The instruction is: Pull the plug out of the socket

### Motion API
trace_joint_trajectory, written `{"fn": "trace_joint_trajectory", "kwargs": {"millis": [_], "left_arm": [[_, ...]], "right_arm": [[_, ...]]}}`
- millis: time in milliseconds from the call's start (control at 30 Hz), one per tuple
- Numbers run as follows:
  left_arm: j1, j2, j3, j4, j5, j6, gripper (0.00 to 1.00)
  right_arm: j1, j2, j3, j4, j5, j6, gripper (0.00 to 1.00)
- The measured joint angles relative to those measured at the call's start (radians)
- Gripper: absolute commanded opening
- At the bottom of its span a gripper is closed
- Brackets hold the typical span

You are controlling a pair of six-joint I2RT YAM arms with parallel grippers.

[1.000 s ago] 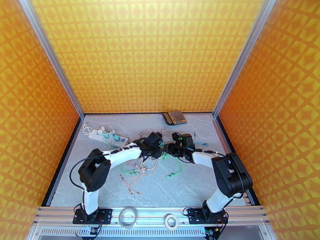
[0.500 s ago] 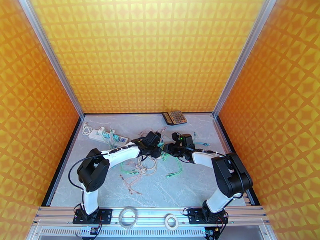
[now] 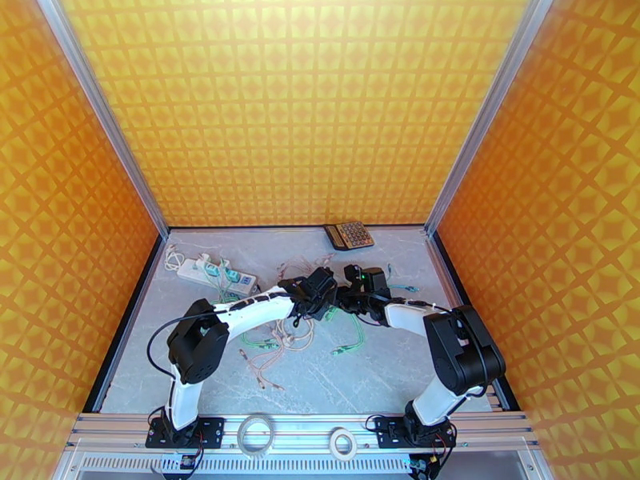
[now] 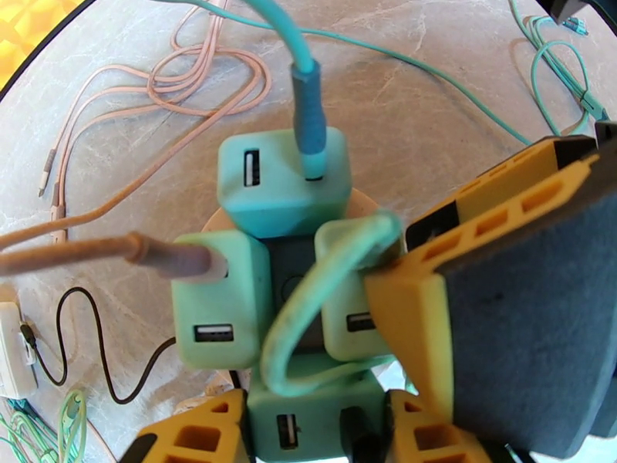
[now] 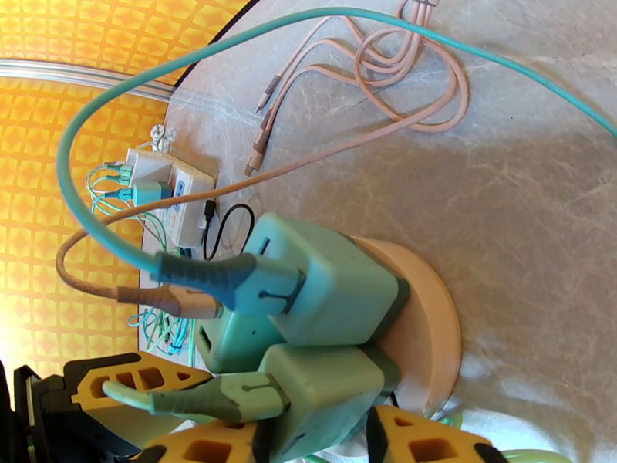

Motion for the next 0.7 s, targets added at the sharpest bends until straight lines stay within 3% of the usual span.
{"fn": "trace_joint_trajectory", "kwargs": {"millis": [500, 700], "left_arm": [[0.073, -0.049, -0.080, 0.063, 0.147, -0.066, 0.01], [0.069, -0.045, -0.071, 0.049, 0.150, -0.051, 0.31]], "right_arm": [[0.005, 0.006, 0.006, 0.000, 0.003, 0.000, 0.39], [0.005, 0.006, 0.006, 0.000, 0.003, 0.000, 0.39]]}}
